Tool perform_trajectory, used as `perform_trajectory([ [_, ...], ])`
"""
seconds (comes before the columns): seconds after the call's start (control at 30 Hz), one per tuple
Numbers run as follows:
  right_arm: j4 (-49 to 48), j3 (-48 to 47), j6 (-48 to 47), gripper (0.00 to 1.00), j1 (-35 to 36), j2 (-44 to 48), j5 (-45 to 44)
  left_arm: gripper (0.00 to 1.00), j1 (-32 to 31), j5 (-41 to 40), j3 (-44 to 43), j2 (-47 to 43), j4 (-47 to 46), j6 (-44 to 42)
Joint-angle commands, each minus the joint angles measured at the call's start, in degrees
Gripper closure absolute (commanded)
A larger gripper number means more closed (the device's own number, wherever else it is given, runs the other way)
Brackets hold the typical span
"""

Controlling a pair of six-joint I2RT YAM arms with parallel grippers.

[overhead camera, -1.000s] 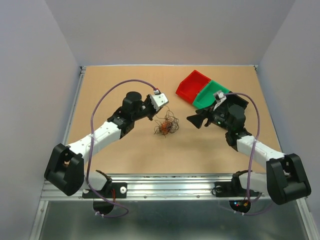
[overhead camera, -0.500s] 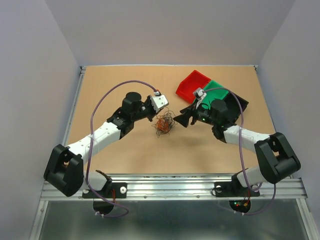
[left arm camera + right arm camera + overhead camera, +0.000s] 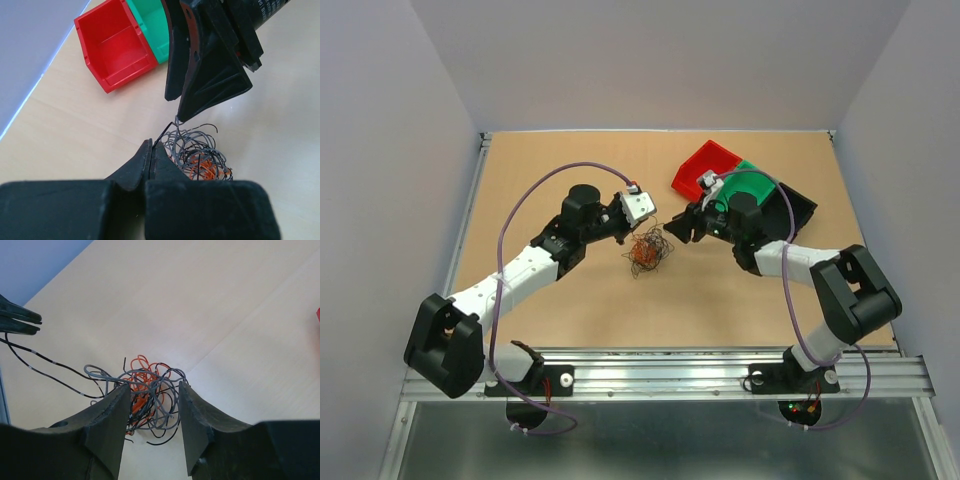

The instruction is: Untangle the cables

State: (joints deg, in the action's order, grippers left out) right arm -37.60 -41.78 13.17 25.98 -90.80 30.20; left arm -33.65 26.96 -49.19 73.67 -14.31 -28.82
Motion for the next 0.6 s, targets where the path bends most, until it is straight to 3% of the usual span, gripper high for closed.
perform_trajectory([
  [0.0, -3.2, -2.3, -1.8, 0.52, 1.2, 2.4, 2.6, 1.0, 0.1, 0.8, 0.1, -1.9, -1.6, -0.4],
  [0.4, -3.3, -2.2, -5.3, 0.48, 2.1, 1.7, 7.1, 1.0, 0.0, 2.0, 0.3, -2.7, -1.5, -0.4],
  [0.53, -3.2, -3.1, -5.5, 0.6, 2.4, 0.2, 9.2, 1.0, 0.0, 2.7, 0.6, -3.2, -1.5, -0.7],
  [0.57, -3.2, -3.2, -5.6, 0.72, 2.5, 0.1, 9.6, 1.0, 0.1, 2.5, 0.5, -3.4, -1.5, -0.6],
])
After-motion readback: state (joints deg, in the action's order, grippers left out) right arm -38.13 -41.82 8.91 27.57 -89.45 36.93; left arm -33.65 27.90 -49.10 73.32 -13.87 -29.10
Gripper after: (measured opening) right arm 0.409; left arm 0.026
